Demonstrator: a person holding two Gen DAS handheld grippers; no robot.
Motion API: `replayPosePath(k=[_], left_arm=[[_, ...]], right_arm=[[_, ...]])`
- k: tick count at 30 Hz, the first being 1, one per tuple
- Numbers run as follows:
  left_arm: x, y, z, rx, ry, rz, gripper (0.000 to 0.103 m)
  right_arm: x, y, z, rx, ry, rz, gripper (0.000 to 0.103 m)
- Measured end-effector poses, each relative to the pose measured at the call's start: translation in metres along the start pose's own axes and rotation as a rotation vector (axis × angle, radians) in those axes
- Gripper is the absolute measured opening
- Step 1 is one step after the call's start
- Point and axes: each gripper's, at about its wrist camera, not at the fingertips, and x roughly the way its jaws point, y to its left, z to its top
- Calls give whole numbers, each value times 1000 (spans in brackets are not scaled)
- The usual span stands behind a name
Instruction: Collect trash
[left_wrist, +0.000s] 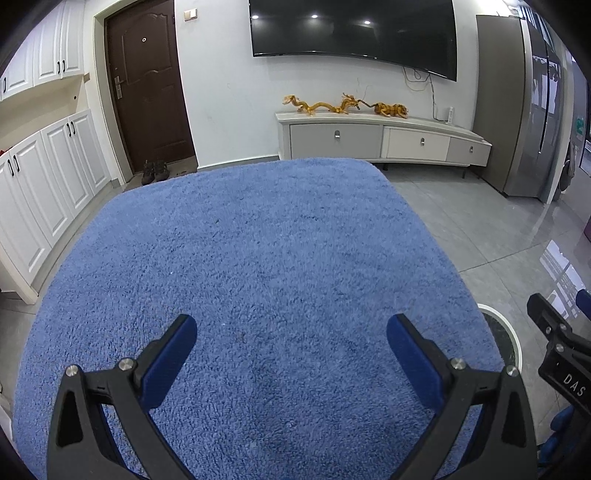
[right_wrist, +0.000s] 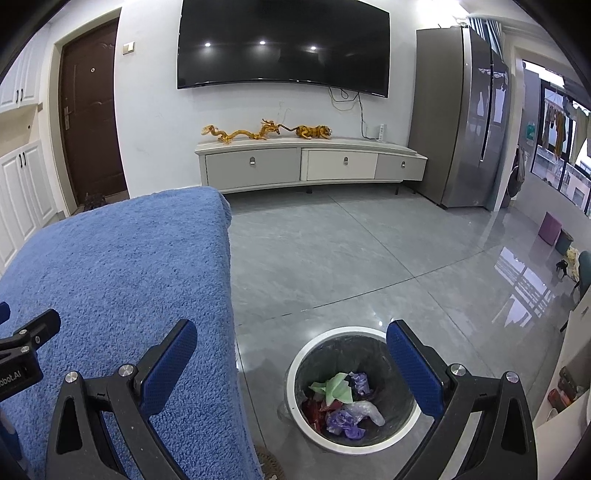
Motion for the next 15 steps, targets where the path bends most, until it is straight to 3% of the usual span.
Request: replayPosePath(k=[15], left_arm=[[2,4,-1,-4,12,-24,103]], right_arm=[[-2,2,0,-15,4,-16,103]])
